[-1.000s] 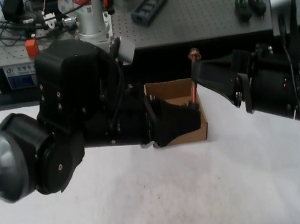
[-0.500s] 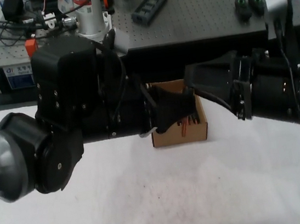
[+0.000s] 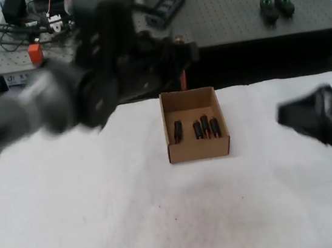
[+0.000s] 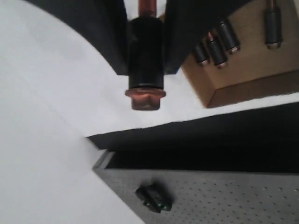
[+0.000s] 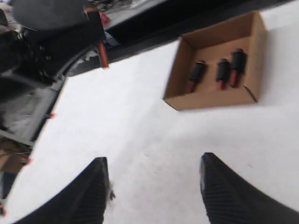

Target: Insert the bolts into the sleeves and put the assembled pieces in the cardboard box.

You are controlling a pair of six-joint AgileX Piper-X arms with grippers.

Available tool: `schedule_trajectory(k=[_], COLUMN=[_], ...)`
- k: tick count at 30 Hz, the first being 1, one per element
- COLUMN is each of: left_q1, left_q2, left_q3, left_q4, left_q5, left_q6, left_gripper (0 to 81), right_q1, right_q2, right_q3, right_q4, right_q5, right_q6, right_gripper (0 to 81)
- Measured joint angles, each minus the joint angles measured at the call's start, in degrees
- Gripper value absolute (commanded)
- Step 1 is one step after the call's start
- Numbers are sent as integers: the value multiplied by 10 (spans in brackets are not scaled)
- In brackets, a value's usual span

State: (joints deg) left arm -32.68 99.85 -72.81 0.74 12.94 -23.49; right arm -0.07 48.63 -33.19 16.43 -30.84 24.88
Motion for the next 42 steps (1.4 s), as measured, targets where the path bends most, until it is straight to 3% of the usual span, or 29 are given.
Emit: schedule_trajectory(k=[5,9,14,21,27,30,34,36,40,42], left_q1=[0,0,0,0,0,0,0,0,0,1], left_q2=[223,290,315,318,318,318,307,288,203,143], left_q3=[-258,-330,-351,-354,-356,-356,-356,-354,-301,-245], left_q4=[237,297,324,332,332,332,350,367,379,368], left_q5=[-79,-90,-90,-90,-90,-90,-94,-108,-138,-149], left_q6=[55,70,70,70,64,61,60,60,88,102], left_gripper=[6,5,18,235,228,161,9,5,6,6], right_q1=[-18,-19,-19,-19,-19,-19,-19,-19,-19,-19], right_q2=[-31,-34,-34,-34,-34,-40,-79,-104,-158,-200], right_q3=[0,0,0,0,0,0,0,0,2,10], right_q4=[154,235,280,284,284,284,285,289,313,320], right_q5=[82,109,110,124,125,129,152,155,157,152], right_q6=[-52,-59,-67,-71,-76,-86,-136,-158,-186,-190], right_gripper=[428,428,428,428,428,414,339,258,8,20])
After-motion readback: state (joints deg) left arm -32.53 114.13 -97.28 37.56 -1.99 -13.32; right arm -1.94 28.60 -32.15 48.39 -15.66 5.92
